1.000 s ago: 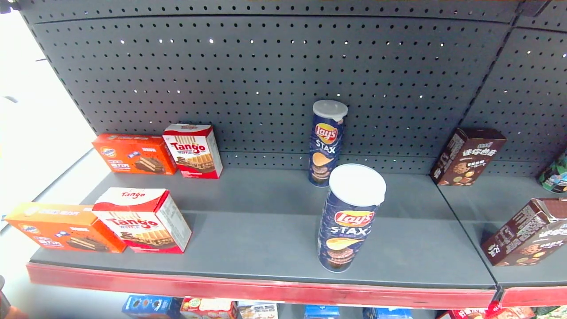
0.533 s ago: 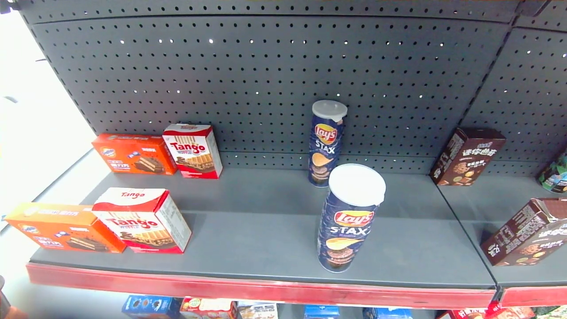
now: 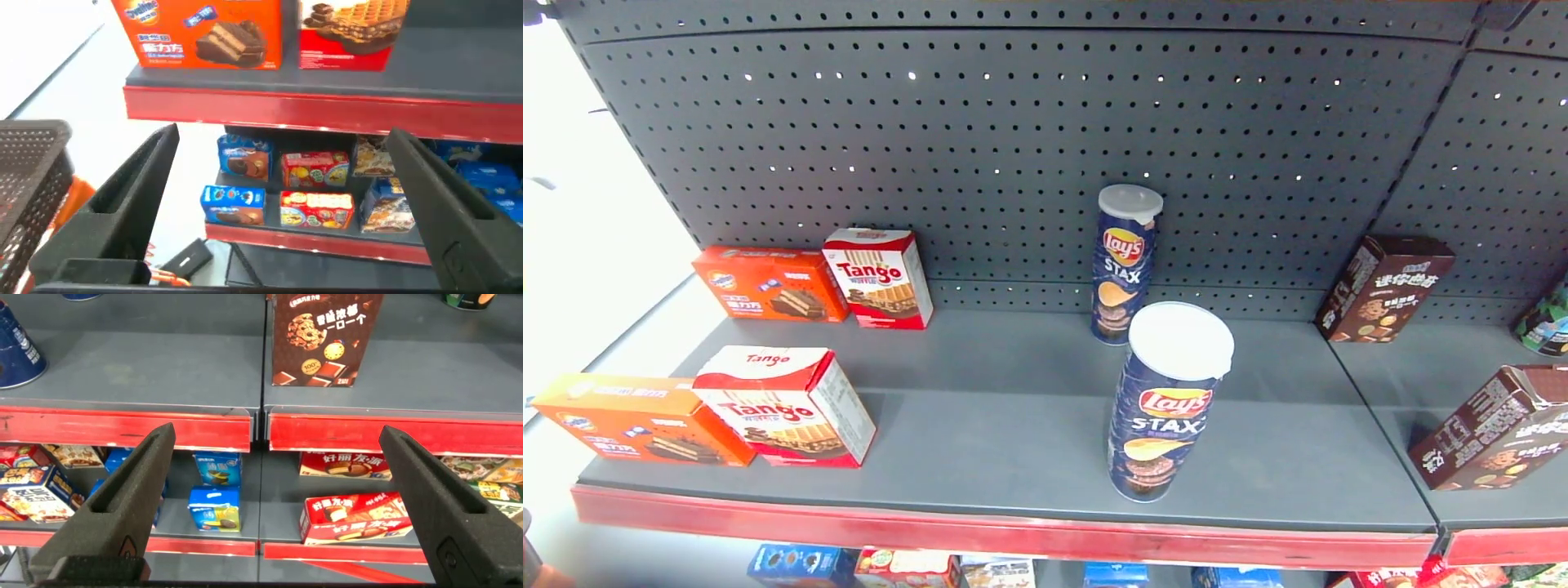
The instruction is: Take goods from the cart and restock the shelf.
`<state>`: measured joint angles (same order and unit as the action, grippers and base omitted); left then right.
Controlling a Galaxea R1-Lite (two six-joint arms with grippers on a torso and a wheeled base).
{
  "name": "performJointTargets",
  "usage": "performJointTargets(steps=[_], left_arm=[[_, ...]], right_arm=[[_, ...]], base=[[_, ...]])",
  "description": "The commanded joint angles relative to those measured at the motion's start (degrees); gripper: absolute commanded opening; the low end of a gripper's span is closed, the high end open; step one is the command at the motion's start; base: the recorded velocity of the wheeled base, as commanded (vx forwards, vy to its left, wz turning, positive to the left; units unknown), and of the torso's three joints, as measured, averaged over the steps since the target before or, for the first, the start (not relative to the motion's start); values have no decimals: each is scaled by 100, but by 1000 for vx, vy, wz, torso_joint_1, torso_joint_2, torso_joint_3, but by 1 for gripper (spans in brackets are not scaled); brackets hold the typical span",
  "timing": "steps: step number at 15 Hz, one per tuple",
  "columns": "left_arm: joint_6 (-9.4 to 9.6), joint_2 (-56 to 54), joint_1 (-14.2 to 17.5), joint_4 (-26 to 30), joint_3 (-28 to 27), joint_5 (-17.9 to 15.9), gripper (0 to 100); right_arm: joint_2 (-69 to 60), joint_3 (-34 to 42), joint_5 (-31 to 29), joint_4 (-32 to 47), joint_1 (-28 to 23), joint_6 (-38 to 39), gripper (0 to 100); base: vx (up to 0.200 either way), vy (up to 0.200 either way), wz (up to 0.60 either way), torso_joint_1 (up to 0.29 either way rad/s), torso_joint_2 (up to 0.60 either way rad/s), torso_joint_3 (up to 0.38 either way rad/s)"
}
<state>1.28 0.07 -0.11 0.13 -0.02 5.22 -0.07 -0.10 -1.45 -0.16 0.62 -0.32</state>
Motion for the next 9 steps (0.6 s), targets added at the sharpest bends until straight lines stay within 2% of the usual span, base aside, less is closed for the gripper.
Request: performJointTargets(steps=[1, 7, 9], left_arm=[[-31, -7, 29, -5, -6, 50, 100], [-31, -7, -7, 13, -6, -197, 100], [-146, -7, -7, 22, -24, -276, 100]], right_arm=[[7, 1, -4, -2, -1, -3, 100], [7, 1, 57, -2, 8, -47, 100], [7, 1, 66, -2, 8, -30, 100]], base=[[0, 0, 0, 0, 0, 0], [0, 0, 0, 0, 0, 0], [0, 0, 0, 0, 0, 0]])
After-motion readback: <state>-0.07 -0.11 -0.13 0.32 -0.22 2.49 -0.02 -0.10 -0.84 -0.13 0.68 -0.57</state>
